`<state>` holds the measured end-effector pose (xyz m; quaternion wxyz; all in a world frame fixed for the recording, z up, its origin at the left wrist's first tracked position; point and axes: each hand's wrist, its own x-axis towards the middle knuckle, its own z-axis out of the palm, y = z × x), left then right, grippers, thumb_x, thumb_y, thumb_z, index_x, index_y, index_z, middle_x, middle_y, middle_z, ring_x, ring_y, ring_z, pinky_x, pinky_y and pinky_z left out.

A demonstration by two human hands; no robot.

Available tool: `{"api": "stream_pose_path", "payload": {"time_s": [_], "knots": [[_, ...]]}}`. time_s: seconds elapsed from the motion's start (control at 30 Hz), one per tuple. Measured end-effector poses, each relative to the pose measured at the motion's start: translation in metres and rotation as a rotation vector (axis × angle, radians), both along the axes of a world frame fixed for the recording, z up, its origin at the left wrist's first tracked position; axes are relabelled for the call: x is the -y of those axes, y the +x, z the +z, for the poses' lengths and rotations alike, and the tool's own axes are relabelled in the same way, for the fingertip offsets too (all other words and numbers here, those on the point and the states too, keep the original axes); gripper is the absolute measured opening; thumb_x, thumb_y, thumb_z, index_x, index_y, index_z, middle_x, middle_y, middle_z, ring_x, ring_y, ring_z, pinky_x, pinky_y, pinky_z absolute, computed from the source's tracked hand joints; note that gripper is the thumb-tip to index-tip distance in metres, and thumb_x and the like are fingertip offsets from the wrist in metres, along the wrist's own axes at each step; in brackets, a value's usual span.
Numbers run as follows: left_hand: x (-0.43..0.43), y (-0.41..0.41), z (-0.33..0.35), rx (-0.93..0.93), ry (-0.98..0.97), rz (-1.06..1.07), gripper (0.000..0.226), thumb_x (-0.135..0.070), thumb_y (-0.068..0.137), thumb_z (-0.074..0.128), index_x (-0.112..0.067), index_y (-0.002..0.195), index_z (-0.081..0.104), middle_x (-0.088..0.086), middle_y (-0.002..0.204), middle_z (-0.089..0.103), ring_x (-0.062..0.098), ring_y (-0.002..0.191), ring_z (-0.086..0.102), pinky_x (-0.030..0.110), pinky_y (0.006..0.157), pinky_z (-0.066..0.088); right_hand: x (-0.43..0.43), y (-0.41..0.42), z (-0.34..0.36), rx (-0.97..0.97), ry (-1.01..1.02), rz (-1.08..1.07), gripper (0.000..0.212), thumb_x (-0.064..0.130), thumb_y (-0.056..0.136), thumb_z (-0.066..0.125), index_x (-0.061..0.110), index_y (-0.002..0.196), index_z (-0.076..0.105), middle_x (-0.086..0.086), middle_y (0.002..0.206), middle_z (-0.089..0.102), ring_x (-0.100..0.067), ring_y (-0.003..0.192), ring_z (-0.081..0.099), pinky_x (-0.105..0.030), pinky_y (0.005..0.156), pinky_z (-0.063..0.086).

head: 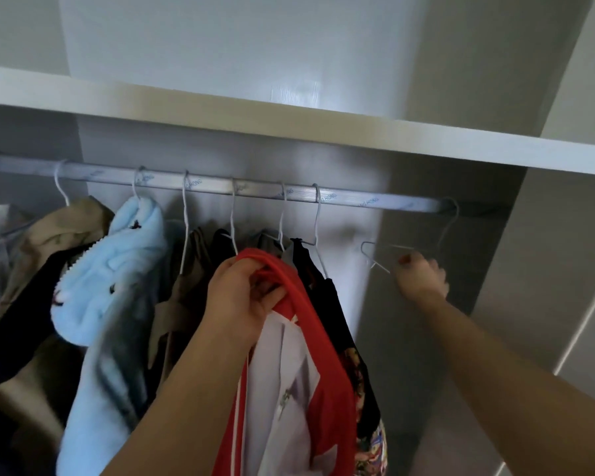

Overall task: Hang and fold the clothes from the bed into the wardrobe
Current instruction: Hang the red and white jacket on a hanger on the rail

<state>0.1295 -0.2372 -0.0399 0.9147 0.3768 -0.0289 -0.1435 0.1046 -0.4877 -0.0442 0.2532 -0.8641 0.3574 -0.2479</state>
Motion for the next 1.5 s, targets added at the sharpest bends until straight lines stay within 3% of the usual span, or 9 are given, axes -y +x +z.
{"api": "stream_pose_path", "payload": {"time_s": [0.23, 0.5, 0.63, 0.77, 0.87, 0.97, 1.07, 1.3, 1.5], "knots": [[0.008, 0.014, 0.001, -0.123, 0.021, -0.009, 0.014, -0.003, 0.090, 0.049, -0.006, 0.078, 0.056, 0.007, 0.061, 0.057, 0.019, 0.063, 0.057, 0.024, 0.041, 0.052, 0.041, 0.023, 0.014, -0.192, -0.098, -0.098, 0.046, 0.021, 0.088, 0.050, 0.003, 0.131, 0.044, -0.024, 0.136, 0.034, -0.040, 0.126, 0.033, -0.040, 0.105, 0.030], [0.008, 0.023, 0.001, -0.115, 0.056, -0.042, 0.006, -0.002, 0.089, 0.050, -0.002, 0.091, 0.055, 0.009, 0.058, 0.058, 0.016, 0.046, 0.061, 0.024, 0.040, 0.051, 0.071, 0.046, 0.010, -0.296, -0.014, -0.062, 0.040, 0.032, 0.090, 0.054, 0.009, 0.122, 0.056, -0.020, 0.125, 0.051, -0.037, 0.113, 0.049, -0.044, 0.099, 0.040], [0.008, 0.027, 0.000, -0.109, 0.057, -0.044, 0.012, -0.002, 0.089, 0.048, -0.002, 0.081, 0.057, 0.007, 0.050, 0.059, 0.015, 0.044, 0.060, 0.024, 0.041, 0.052, 0.060, 0.054, 0.009, -0.128, -0.014, 0.014, 0.025, 0.002, 0.090, 0.050, -0.005, 0.111, 0.061, -0.029, 0.119, 0.057, -0.041, 0.112, 0.053, -0.042, 0.093, 0.044], [0.008, 0.026, 0.001, -0.121, 0.044, -0.032, 0.021, -0.003, 0.090, 0.047, -0.002, 0.071, 0.056, 0.005, 0.044, 0.057, 0.012, 0.039, 0.059, 0.024, 0.040, 0.052, 0.035, 0.064, -0.001, 0.049, -0.029, 0.148, 0.038, -0.013, 0.082, 0.044, 0.005, 0.109, 0.064, -0.020, 0.118, 0.061, -0.034, 0.111, 0.055, -0.035, 0.090, 0.045], [0.005, 0.022, 0.000, -0.116, 0.033, -0.016, 0.023, -0.003, 0.090, 0.046, -0.004, 0.069, 0.056, 0.004, 0.042, 0.057, 0.011, 0.037, 0.058, 0.023, 0.040, 0.052, 0.009, 0.072, -0.006, 0.202, 0.108, 0.301, 0.042, -0.019, 0.078, 0.037, 0.003, 0.101, 0.065, -0.015, 0.110, 0.061, -0.018, 0.078, 0.061, -0.016, 0.057, 0.053], [-0.001, 0.017, 0.000, -0.122, 0.021, 0.003, 0.024, -0.003, 0.091, 0.046, -0.003, 0.069, 0.055, 0.004, 0.042, 0.057, 0.012, 0.038, 0.059, 0.024, 0.039, 0.051, -0.015, 0.074, -0.005, 0.313, 0.217, 0.386, 0.039, -0.016, 0.081, 0.032, 0.007, 0.094, 0.061, -0.007, 0.100, 0.053, -0.006, 0.046, 0.056, -0.011, 0.033, 0.035], [-0.010, 0.013, -0.002, -0.130, 0.024, 0.042, 0.023, -0.003, 0.091, 0.047, -0.004, 0.069, 0.055, 0.006, 0.048, 0.057, 0.016, 0.047, 0.061, 0.023, 0.038, 0.050, -0.032, 0.070, 0.000, 0.374, 0.272, 0.416, 0.036, -0.014, 0.083, 0.031, 0.013, 0.085, 0.055, -0.002, 0.101, 0.050, -0.016, 0.052, 0.057, -0.013, 0.033, 0.034], [-0.031, -0.004, -0.019, -0.175, 0.044, 0.046, 0.021, 0.004, 0.085, 0.047, -0.004, 0.068, 0.056, 0.010, 0.065, 0.056, 0.021, 0.066, 0.056, 0.027, 0.042, 0.053, -0.070, 0.034, -0.004, 0.543, 0.388, 0.366, 0.038, -0.016, 0.081, 0.032, 0.020, 0.074, 0.040, -0.005, 0.100, 0.059, -0.016, 0.049, 0.051, -0.011, 0.034, 0.031], [-0.058, -0.034, -0.039, -0.245, 0.150, 0.008, 0.022, 0.005, 0.082, 0.041, -0.007, 0.069, 0.054, 0.006, 0.056, 0.058, 0.017, 0.051, 0.058, 0.023, 0.044, 0.051, -0.101, -0.028, -0.034, 0.575, 0.489, 0.240, 0.030, -0.011, 0.085, 0.044, 0.014, 0.100, 0.038, 0.000, 0.079, 0.056, 0.000, 0.031, 0.046, -0.013, 0.034, 0.035]]}}
